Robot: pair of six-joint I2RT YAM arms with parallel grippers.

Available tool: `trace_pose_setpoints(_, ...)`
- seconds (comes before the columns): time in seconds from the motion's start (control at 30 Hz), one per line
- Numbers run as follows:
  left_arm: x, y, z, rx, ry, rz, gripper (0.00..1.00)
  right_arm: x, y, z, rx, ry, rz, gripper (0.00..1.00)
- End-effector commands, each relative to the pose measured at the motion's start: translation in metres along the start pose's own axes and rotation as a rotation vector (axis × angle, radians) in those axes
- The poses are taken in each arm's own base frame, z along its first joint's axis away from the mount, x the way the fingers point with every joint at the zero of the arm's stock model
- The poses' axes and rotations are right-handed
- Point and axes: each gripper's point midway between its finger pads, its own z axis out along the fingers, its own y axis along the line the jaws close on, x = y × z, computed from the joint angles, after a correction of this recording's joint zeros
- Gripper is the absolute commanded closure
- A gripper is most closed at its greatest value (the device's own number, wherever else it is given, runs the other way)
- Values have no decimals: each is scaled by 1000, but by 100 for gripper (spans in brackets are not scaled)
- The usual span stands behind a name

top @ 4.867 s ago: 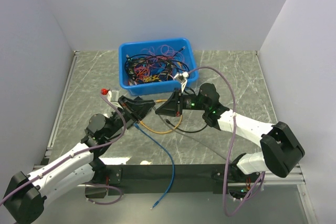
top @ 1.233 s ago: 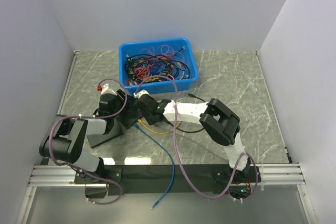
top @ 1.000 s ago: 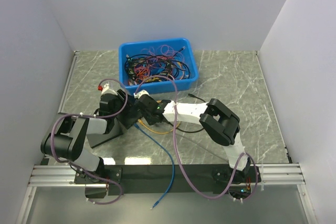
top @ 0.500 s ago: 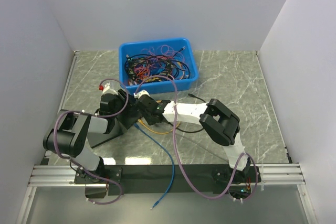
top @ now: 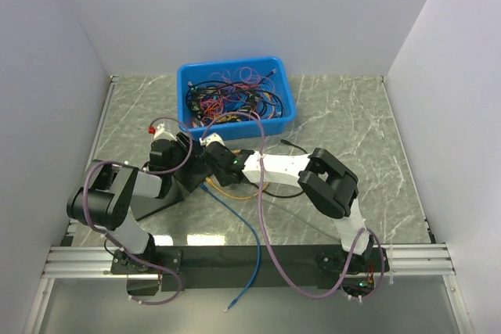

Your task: Insert the plug into the switch port

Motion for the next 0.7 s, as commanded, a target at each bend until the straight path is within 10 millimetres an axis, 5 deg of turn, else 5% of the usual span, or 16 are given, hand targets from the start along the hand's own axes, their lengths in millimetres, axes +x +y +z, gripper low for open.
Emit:
trace_pose_setpoints(0.0,26,25,-1,-82,92,-22,49,-58,5,-25,-6,-165,66,100)
trace_pose_setpoints(0.67,53,45,3,-112,166,-57,51,-60,13,-8,31,-160,26,100)
